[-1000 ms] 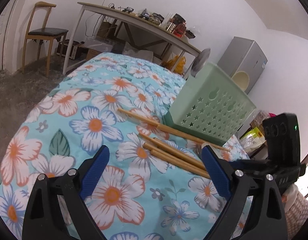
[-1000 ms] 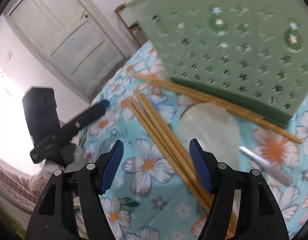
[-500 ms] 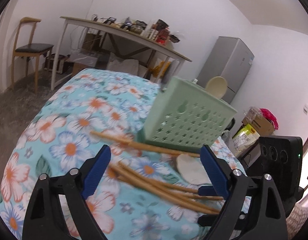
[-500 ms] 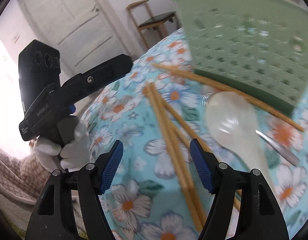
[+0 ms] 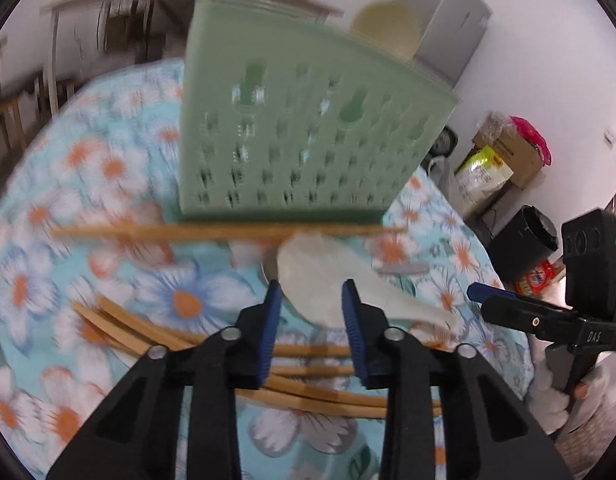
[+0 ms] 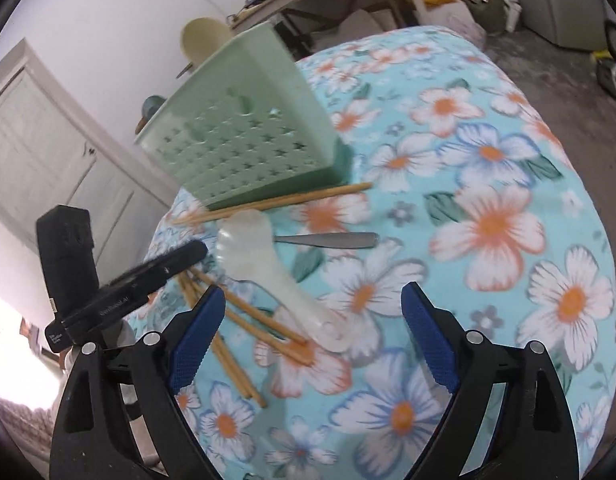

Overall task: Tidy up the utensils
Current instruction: 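Lower the left tool onto the white rice paddle and close it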

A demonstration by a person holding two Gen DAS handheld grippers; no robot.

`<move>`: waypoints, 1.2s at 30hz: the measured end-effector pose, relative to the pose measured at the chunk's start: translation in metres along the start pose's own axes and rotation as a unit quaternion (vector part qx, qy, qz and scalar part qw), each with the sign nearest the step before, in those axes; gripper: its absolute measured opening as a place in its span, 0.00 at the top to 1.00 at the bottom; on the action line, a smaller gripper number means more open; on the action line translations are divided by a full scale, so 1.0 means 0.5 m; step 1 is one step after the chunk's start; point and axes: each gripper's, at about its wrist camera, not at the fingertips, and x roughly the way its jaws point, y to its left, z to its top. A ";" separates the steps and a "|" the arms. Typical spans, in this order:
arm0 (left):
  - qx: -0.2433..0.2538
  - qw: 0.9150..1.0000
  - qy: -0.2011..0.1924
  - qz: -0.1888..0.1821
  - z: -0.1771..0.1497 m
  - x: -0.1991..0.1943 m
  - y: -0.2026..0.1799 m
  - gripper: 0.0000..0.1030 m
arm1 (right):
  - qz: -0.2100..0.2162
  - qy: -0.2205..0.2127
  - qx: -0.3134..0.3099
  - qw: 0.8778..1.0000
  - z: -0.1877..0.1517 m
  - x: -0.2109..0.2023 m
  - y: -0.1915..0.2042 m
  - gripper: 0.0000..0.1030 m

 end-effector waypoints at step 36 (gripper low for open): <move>-0.156 0.980 0.043 -0.116 0.020 0.049 0.046 0.75 | 0.049 0.002 0.002 0.999 -0.016 0.004 -0.022 0.17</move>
